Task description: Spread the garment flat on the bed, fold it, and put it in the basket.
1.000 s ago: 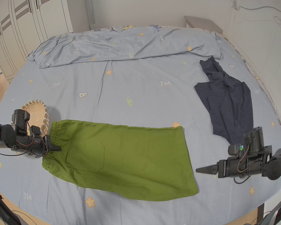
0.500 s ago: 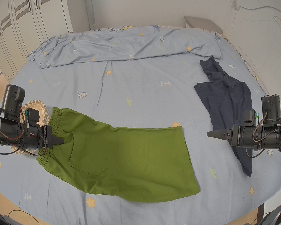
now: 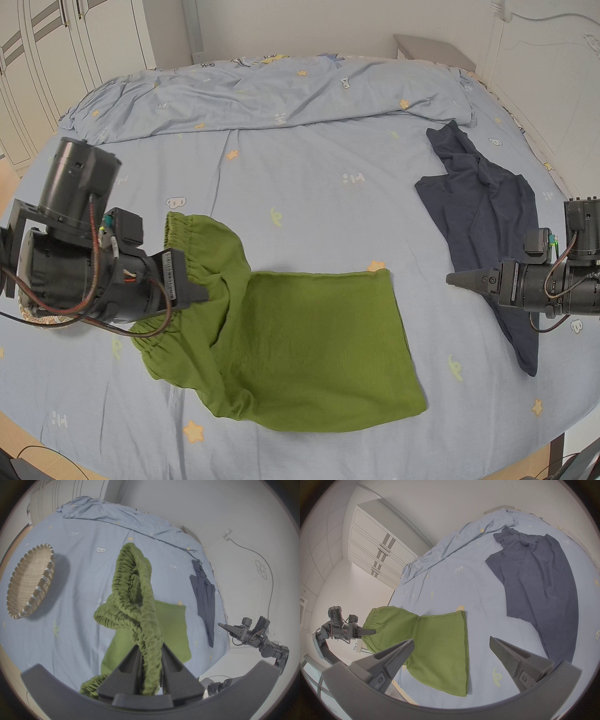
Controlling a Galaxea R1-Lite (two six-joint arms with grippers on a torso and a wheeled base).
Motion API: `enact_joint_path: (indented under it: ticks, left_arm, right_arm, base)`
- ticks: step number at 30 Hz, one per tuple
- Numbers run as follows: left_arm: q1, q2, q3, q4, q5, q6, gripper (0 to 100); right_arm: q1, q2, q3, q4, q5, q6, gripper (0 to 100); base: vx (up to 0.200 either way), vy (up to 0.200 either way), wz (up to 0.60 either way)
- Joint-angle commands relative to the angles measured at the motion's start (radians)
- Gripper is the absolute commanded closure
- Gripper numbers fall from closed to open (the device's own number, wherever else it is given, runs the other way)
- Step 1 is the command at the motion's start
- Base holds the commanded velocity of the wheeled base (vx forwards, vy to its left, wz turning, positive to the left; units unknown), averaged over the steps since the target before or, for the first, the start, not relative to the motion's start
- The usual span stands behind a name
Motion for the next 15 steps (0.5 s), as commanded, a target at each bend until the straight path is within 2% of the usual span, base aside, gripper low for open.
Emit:
enact_joint_path:
  ticks: [1,2,3,5,15]
  left_arm:
    - [-0.091,0.125,-0.092,0.001,0.022,-0.058,100]
    - [-0.091,0.125,-0.092,0.001,0.022,-0.058,100]
    - [-0.131,0.176,-0.14,0.003,0.024,-0.121,100]
    - [-0.16,0.203,-0.155,0.0,0.03,-0.165,100]
    - [-0.248,0.321,-0.195,-0.054,0.035,-0.323,100]
  right_arm:
    - [0.004,-0.001,0.001,0.0,-0.001,0.0,0]
    - [0.004,-0.001,0.001,0.0,-0.001,0.0,0]
    - [0.005,-0.001,0.001,0.0,-0.001,0.0,0]
    - [0.002,0.001,0.001,0.0,-0.001,0.0,0]
    - [0.007,0.002,0.004,0.0,0.001,0.002,0]
  base:
    - [0.0,0.0,0.0]
    - [0.0,0.0,0.0]
    - [0.0,0.0,0.0]
    - [0.0,0.0,0.0]
    - [0.0,0.0,0.0]
